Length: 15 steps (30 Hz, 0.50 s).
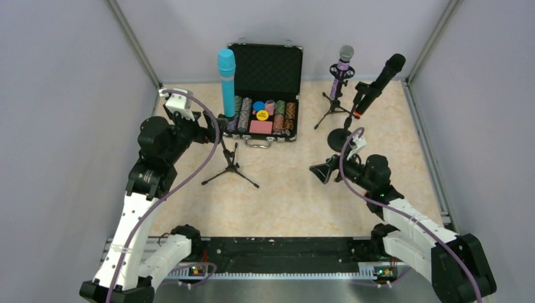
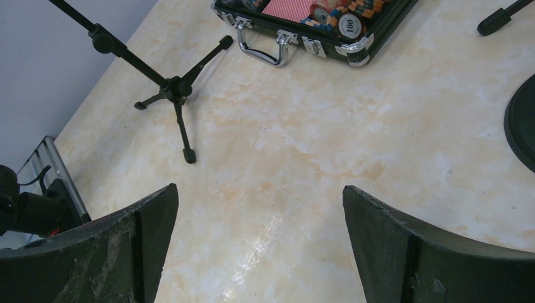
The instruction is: Attach the microphones to the stand
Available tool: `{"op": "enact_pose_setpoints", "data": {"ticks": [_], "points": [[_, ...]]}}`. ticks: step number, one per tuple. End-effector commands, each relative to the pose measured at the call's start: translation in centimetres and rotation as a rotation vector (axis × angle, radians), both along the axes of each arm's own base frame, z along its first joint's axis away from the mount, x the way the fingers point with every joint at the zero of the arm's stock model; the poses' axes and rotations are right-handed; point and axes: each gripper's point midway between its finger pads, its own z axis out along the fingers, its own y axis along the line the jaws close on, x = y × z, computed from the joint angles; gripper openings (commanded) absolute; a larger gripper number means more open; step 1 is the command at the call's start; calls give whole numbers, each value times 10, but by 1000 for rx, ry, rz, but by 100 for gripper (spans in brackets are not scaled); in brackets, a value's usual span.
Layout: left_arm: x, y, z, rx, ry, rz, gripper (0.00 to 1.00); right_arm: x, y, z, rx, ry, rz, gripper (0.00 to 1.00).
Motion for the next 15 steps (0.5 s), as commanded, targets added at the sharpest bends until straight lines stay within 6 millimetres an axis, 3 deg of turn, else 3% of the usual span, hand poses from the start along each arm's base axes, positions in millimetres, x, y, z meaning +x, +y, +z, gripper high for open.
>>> {"op": "enact_pose_setpoints", "data": {"ticks": [1,6,11,15], "points": [[8,0,36,-57,-84,-26,96,3,-4,6,21,-8,-1,99],[25,15,38,-117,-85,7,96,7,-10,8,50,10,-9,99],[48,43,38,-225,-67,70,96,9,-13,4,57,36,-9,99],[68,61,30,-307,-41,111,96,12,-21,0,52,50,-37,99]]}}
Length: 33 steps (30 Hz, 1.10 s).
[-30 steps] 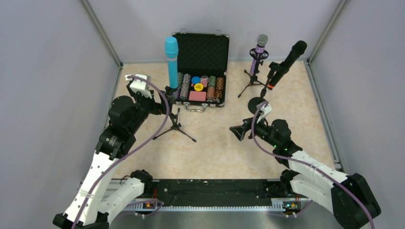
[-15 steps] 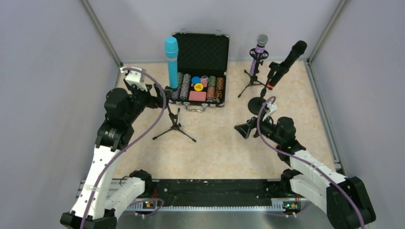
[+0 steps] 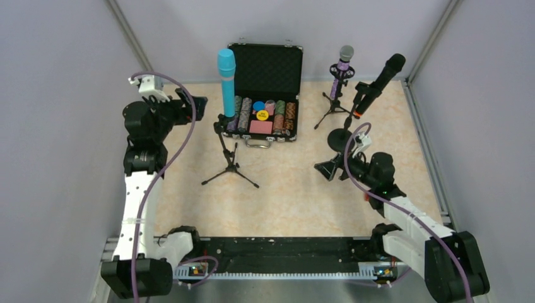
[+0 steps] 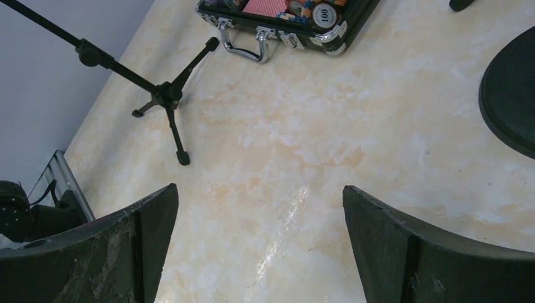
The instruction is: Attach the microphones to the stand
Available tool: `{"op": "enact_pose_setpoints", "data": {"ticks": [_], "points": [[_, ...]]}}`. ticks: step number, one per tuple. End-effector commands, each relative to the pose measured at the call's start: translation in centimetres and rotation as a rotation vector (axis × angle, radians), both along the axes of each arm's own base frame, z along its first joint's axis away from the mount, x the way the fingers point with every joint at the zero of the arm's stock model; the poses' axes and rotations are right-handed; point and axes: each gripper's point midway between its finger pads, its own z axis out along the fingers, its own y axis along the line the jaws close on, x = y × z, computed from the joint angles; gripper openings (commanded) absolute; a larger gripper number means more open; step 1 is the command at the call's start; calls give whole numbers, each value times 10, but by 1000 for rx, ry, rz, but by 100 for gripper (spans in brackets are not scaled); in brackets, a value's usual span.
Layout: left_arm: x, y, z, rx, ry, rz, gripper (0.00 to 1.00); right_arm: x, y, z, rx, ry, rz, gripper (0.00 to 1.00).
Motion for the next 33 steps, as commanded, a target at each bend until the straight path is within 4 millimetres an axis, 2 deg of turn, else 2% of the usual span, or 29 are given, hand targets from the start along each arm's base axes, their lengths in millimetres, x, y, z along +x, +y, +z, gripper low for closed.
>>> {"op": "enact_pose_setpoints", "data": {"ticks": [1,5,8,15,17,21,27,33], "points": [[17,12,18,-122,-57,8,96,6,-7,6,12,-15,-18,99],[32,34,-2,-168,13,85,98,13,-22,-1,-7,19,-96,99],[40,50,-24,-158,85,150,99,18,-35,-11,-34,57,-171,99],[45,82,-83,5,203,283,99,30,-65,-16,-145,58,-326,99],[42,84,-98,42,205,287,99,32,-72,-15,-173,51,-362,99],[40,88,-112,131,143,297,99,36,-85,-12,-225,24,-417,99],[33,94,-143,200,154,332,99,44,-108,-12,-324,-11,-511,99],[28,91,-154,181,69,337,99,49,-127,-5,-425,-84,-569,99]]}}
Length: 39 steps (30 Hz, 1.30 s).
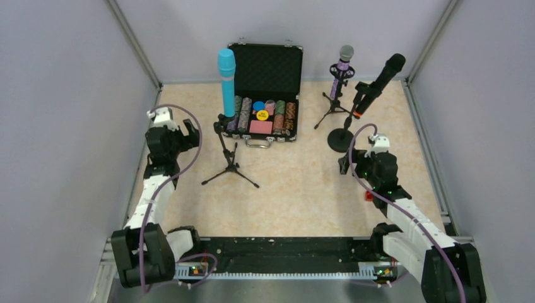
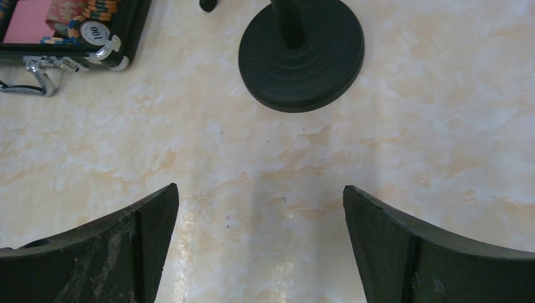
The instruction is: Attach the microphones to the stand
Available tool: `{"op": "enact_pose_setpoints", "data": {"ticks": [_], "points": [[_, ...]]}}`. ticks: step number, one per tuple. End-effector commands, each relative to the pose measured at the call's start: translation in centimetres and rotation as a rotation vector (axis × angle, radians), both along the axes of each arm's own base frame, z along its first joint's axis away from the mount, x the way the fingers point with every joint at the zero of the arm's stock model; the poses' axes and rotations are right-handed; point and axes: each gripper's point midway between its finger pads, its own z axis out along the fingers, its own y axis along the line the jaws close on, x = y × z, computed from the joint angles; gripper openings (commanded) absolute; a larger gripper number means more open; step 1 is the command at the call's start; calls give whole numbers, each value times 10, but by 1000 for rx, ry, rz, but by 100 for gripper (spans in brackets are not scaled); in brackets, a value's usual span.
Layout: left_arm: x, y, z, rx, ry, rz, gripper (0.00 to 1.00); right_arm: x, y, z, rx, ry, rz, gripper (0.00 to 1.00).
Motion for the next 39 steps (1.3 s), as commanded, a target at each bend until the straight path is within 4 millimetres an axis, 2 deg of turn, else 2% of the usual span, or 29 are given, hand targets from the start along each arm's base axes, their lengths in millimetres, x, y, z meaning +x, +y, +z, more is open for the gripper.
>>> {"op": "enact_pose_setpoints", "data": {"ticks": [1,4,6,7,10,13,18,23,32,37,39], "points": [[5,6,25,54,-184,22,99,17,-25,32,-134,-128,-74,99],[-1,8,12,67,-197,44,99,15,-34,27,-165,-179,-106,99],[-2,8,6,101,-205,44,99,13,-38,28,-163,-257,-129,99],[-2,9,3,116,-202,45,98,12,-40,36,-152,-331,-150,99],[-1,9,-3,145,-209,50,99,6,-48,34,-131,-395,-203,98],[-1,3,-8,172,-246,34,99,7,-44,36,-149,-411,-167,98],[-6,-2,-27,169,-273,19,99,9,-51,39,-181,-432,-198,99],[-11,-5,-32,177,-322,9,99,12,-58,47,-191,-479,-241,99],[-5,-11,-49,174,-306,-35,99,28,-59,48,-230,-496,-243,99],[-1,-8,-63,173,-293,-18,99,36,-60,48,-298,-506,-229,99],[2,-6,-63,176,-304,-9,99,38,-61,42,-311,-509,-227,99]]}}
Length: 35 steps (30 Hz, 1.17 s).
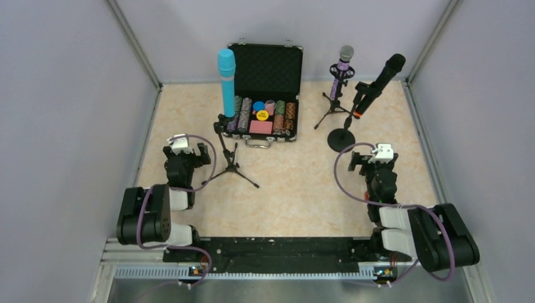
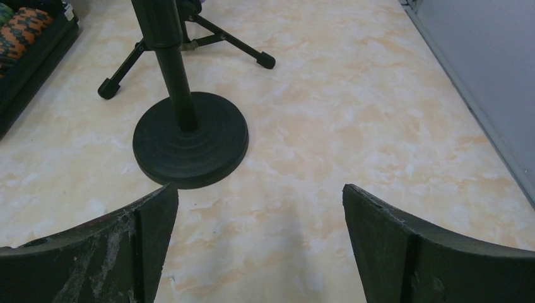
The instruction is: Attach the microphones to the stand
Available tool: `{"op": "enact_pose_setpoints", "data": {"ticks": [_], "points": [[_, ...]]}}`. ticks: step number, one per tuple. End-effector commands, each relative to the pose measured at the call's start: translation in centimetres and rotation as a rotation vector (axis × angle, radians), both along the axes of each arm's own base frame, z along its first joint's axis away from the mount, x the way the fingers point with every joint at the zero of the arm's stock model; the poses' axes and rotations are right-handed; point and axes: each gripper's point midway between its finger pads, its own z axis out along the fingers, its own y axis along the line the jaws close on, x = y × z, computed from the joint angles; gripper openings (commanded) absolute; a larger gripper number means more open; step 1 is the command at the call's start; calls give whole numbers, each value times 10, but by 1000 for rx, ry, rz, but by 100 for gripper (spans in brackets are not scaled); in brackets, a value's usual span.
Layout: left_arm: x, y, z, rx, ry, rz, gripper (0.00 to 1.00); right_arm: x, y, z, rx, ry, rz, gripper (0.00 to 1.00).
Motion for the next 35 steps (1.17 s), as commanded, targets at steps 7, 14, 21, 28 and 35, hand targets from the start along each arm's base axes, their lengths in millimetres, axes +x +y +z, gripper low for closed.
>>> {"op": "enact_pose_setpoints", "data": {"ticks": [7,14,21,28,35], "points": [[21,16,15,-2,-42,86,99,34,-11,13,-29,-68,-57,99],[22,17,11,-7,-11,89,99,39,-27,8,8,-43,-141,99],[24,14,10,-1,-2,70,99,39,-27,9,9,-45,-141,99],[26,5,9,11,13,11,99,39,-27,9,10,-44,-141,99],[27,0,9,31,14,6,99,40,-27,9,10,-44,-140,99]]}}
